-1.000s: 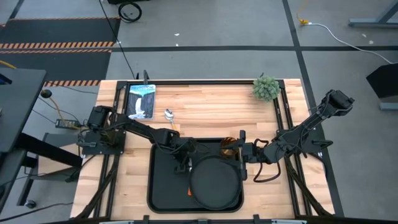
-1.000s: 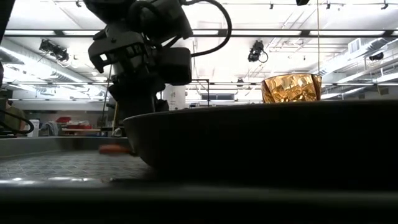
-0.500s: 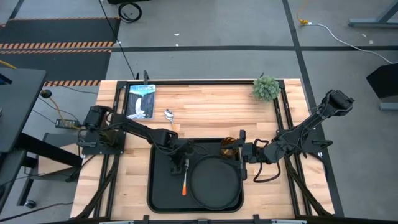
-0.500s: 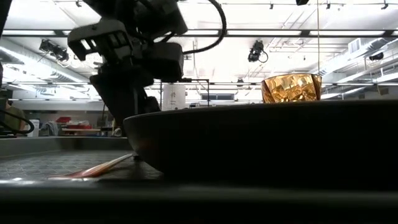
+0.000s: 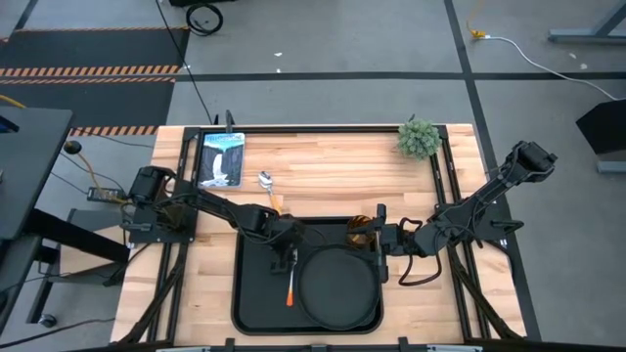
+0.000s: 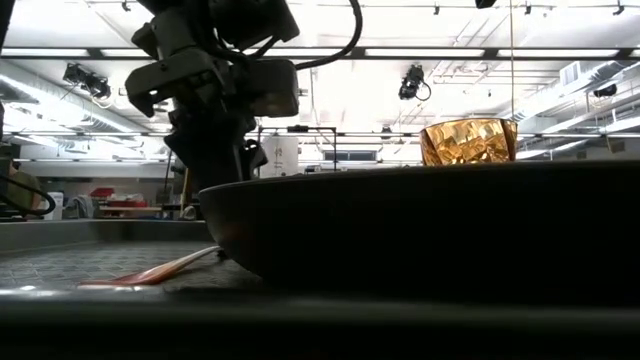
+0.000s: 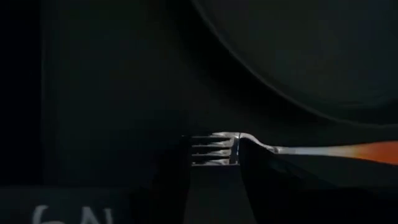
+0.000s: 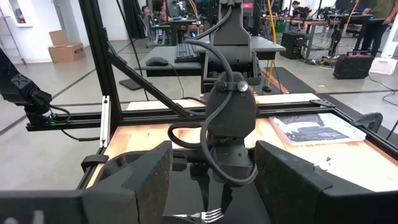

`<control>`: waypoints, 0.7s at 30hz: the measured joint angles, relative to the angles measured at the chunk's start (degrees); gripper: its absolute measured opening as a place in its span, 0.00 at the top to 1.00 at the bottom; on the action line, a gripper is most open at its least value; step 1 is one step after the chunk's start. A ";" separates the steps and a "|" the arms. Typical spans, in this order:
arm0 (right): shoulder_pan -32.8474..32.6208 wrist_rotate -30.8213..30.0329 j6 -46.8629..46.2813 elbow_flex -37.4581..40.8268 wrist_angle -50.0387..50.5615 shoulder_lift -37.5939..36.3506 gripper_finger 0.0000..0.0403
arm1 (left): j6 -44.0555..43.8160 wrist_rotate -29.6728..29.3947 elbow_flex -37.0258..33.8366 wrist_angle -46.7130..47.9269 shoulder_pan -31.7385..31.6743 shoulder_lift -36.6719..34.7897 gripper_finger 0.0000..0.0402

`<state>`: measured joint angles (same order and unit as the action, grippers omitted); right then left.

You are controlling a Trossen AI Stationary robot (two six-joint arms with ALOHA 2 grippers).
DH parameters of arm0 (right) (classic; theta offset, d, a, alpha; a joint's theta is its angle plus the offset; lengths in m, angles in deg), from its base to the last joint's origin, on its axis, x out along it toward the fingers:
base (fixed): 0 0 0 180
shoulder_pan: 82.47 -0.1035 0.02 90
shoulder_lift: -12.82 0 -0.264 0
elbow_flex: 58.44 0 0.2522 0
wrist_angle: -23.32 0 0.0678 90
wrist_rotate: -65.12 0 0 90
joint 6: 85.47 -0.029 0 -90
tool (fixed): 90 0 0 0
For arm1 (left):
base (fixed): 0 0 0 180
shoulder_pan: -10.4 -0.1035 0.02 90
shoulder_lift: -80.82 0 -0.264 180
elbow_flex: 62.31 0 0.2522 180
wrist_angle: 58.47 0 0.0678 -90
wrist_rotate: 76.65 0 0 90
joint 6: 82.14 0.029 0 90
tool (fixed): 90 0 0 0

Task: Pick and place plate/cup/fork/spoon on tray
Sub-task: Put the orange fork on the black serving tray beside the black plate

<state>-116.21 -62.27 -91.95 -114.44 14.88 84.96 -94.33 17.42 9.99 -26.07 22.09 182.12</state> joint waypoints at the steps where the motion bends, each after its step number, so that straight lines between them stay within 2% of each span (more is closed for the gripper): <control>1: 0.00 0.00 0.00 0.00 0.02 0.00 0.41 | 0.00 0.01 0.00 -0.48 0.00 0.04 0.65; 11: 0.01 0.00 -0.02 0.00 0.00 0.00 0.41 | 1.14 1.51 0.00 -7.22 0.08 0.06 0.68; 14: 0.00 0.00 -0.02 0.00 0.00 0.00 0.41 | 1.07 -0.78 0.00 -7.22 -0.18 0.06 0.70; 21: 0.00 0.00 -0.52 0.00 0.00 0.00 0.41 | 0.14 -0.99 -0.07 -5.48 -2.19 1.08 0.73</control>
<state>-116.21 -62.27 -92.47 -114.44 14.88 84.96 -94.19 16.43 9.93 -31.54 19.89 183.20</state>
